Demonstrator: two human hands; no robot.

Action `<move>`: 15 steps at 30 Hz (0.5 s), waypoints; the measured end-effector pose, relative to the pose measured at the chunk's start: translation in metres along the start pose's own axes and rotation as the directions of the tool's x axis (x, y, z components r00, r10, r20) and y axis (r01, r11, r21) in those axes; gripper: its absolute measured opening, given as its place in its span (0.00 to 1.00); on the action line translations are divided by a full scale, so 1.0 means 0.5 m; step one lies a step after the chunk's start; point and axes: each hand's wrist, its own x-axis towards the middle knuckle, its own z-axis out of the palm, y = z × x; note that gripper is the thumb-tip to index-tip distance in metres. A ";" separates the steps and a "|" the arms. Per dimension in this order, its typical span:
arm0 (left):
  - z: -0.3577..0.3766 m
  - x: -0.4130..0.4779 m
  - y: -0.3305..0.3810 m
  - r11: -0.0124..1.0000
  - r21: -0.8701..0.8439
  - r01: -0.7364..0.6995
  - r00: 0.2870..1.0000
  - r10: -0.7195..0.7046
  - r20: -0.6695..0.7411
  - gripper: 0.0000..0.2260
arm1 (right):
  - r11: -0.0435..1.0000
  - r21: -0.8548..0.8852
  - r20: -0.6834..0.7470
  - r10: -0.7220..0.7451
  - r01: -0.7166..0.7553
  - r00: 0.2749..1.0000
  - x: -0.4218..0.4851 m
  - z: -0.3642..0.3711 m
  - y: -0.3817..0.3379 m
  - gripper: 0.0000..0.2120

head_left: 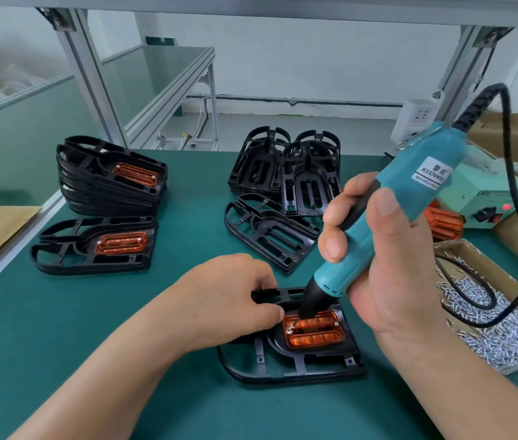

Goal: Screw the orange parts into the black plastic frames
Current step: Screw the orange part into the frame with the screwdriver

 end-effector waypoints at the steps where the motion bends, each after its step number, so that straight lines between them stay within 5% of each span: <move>1: 0.003 0.000 0.002 1.000 0.004 0.003 1.000 -0.003 -0.007 0.13 | 1.000 -0.008 0.027 -0.005 0.005 1.000 -0.001 0.004 -0.001 0.19; 8: 0.013 0.001 0.017 1.000 -0.021 -0.014 0.999 0.013 -0.037 0.09 | 0.998 -0.052 0.272 -0.005 0.019 0.962 -0.001 0.048 -0.001 0.20; 15: 0.015 0.005 0.017 0.988 -0.123 -0.091 0.996 0.089 -0.016 0.06 | 0.994 -0.109 0.340 0.041 -0.004 0.940 -0.001 0.071 0.011 0.21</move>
